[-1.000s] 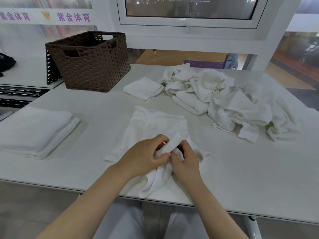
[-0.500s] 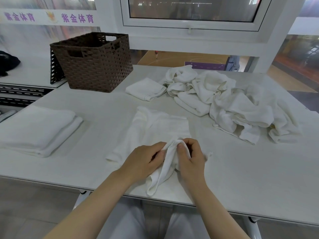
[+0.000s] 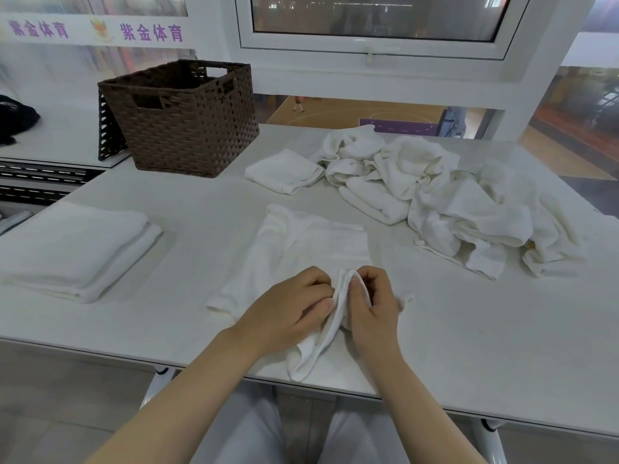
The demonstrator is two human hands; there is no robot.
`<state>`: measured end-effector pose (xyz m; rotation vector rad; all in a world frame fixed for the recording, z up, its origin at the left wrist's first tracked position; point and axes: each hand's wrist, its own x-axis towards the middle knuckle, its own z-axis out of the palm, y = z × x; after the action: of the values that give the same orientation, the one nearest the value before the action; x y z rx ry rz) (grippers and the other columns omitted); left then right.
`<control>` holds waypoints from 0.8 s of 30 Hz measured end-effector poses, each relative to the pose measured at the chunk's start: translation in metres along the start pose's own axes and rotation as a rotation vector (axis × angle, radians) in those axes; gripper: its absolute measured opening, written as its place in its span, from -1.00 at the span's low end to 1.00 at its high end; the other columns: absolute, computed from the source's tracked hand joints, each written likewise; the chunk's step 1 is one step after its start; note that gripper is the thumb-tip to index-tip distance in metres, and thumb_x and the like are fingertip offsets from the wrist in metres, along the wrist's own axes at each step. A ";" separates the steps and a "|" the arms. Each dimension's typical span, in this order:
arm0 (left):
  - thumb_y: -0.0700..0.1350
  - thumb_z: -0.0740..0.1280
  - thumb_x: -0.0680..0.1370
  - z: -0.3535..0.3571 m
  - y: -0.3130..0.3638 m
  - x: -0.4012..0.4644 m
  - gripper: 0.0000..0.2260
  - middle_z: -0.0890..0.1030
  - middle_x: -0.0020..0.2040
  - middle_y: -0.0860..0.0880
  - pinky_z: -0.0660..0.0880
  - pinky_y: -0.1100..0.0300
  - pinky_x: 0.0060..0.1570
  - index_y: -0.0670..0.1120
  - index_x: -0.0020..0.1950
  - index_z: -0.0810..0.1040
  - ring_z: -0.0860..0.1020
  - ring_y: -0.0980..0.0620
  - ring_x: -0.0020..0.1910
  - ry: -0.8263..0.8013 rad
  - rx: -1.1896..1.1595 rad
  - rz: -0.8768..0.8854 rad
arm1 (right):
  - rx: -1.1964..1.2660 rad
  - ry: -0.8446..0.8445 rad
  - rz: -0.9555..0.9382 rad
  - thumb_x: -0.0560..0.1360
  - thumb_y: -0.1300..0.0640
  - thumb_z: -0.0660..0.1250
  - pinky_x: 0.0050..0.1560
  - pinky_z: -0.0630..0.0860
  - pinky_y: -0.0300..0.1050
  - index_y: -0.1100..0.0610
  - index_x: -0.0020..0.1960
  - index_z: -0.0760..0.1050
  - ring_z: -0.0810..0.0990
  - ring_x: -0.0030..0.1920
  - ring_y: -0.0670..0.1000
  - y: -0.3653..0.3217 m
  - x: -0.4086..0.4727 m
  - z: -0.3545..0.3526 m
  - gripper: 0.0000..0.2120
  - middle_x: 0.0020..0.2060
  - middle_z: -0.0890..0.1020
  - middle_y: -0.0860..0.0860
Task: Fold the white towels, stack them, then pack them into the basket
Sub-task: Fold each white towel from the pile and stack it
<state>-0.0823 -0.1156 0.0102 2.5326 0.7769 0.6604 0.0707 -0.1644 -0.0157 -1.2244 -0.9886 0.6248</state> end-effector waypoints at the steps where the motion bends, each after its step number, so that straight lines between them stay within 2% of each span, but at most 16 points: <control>1: 0.06 0.09 0.63 -0.001 0.000 0.002 -0.69 0.43 0.08 0.21 0.46 0.25 -0.09 -0.04 0.05 0.58 0.51 0.15 -0.06 0.000 -0.035 0.008 | -0.004 -0.011 -0.001 0.61 0.24 0.26 -0.13 0.44 -0.34 0.05 -0.08 0.45 0.51 -0.21 -0.15 -0.001 0.000 0.000 -0.86 -0.25 0.54 -0.15; 3: 0.03 0.13 0.62 -0.004 0.000 0.004 -0.73 0.49 0.09 0.21 0.47 0.26 -0.01 -0.03 0.07 0.59 0.53 0.16 0.01 0.008 -0.105 0.007 | 0.008 -0.023 0.011 0.61 0.25 0.26 -0.15 0.44 -0.36 0.07 -0.09 0.45 0.51 -0.22 -0.15 -0.003 0.000 0.000 -0.87 -0.26 0.54 -0.15; 6: -0.07 0.26 0.60 -0.007 0.000 0.008 -0.88 0.60 0.00 0.21 0.52 0.19 0.03 0.07 0.11 0.51 0.58 0.17 0.01 0.025 -0.234 -0.109 | 0.040 -0.020 0.047 0.60 0.26 0.27 -0.16 0.45 -0.35 0.11 -0.08 0.46 0.51 -0.22 -0.15 -0.005 0.001 -0.001 -0.90 -0.24 0.55 -0.07; 9: -0.13 0.33 0.59 -0.011 0.003 0.010 -0.61 0.64 0.01 0.25 0.49 0.32 0.09 0.29 0.27 0.34 0.59 0.25 0.05 0.003 -0.326 -0.186 | 0.061 -0.033 0.071 0.60 0.27 0.27 -0.18 0.46 -0.35 0.15 -0.07 0.47 0.51 -0.23 -0.16 -0.006 0.000 -0.001 -0.91 -0.23 0.55 -0.03; 11: -0.13 0.34 0.59 -0.016 0.003 0.014 -0.52 0.64 0.02 0.27 0.48 0.36 0.10 0.34 0.37 0.33 0.58 0.26 0.07 -0.066 -0.301 -0.165 | 0.096 -0.057 0.101 0.59 0.27 0.29 -0.18 0.49 -0.29 0.16 -0.07 0.49 0.53 -0.22 -0.12 -0.006 0.000 -0.002 -0.93 -0.24 0.57 -0.04; 13: -0.13 0.36 0.59 -0.021 0.001 0.020 -0.61 0.61 0.06 0.30 0.48 0.33 0.12 0.26 0.34 0.47 0.57 0.27 0.08 -0.107 -0.241 -0.114 | 0.085 -0.080 0.113 0.58 0.24 0.33 -0.16 0.51 -0.28 0.13 -0.07 0.51 0.56 -0.20 -0.11 -0.004 0.001 -0.002 -0.94 -0.24 0.60 -0.06; 15: -0.13 0.38 0.57 -0.024 -0.001 0.026 -0.74 0.58 0.05 0.27 0.49 0.26 0.10 0.16 0.21 0.57 0.55 0.23 0.07 -0.100 -0.186 -0.069 | 0.079 -0.098 0.111 0.54 0.19 0.37 -0.14 0.51 -0.24 0.11 -0.08 0.52 0.56 -0.19 -0.10 -0.002 0.002 -0.002 -0.96 -0.23 0.61 -0.07; 18: -0.08 0.42 0.55 -0.023 -0.005 0.028 -0.87 0.46 0.00 0.21 0.50 0.20 0.07 0.11 0.06 0.59 0.52 0.14 0.03 -0.065 -0.155 -0.044 | 0.063 -0.077 0.125 0.52 0.20 0.43 -0.10 0.49 -0.16 0.07 -0.08 0.52 0.55 -0.18 -0.06 0.001 0.001 0.000 -0.91 -0.21 0.60 -0.04; 20: -0.06 0.42 0.54 -0.025 -0.008 0.027 -0.91 0.42 0.02 0.21 0.51 0.15 0.07 0.09 0.01 0.57 0.51 0.14 0.02 -0.022 -0.131 -0.049 | -0.033 0.017 0.031 0.51 0.21 0.42 -0.07 0.45 -0.23 0.00 -0.04 0.48 0.52 -0.15 -0.07 0.001 -0.001 0.000 -0.84 -0.16 0.57 -0.04; 21: -0.05 0.42 0.54 -0.027 -0.009 0.027 -0.92 0.42 0.02 0.21 0.51 0.14 0.07 0.08 0.00 0.56 0.50 0.15 0.02 0.016 -0.119 -0.054 | -0.079 0.061 -0.077 0.52 0.23 0.38 -0.05 0.42 -0.24 0.01 -0.03 0.46 0.51 -0.12 -0.06 0.000 -0.002 -0.001 -0.84 -0.14 0.55 -0.03; 24: -0.01 0.39 0.54 -0.040 -0.007 0.033 -0.92 0.46 0.02 0.18 0.52 0.18 0.00 0.04 -0.04 0.53 0.50 0.16 0.01 0.171 -0.082 -0.023 | -0.231 0.021 -0.556 0.44 0.29 0.24 0.02 0.39 -0.13 0.10 -0.09 0.46 0.50 -0.05 0.01 -0.003 -0.008 -0.005 -0.87 -0.09 0.55 -0.02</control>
<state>-0.0831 -0.0802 0.0494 2.4131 0.8180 0.8914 0.0713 -0.1744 -0.0151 -1.0805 -1.3406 0.0614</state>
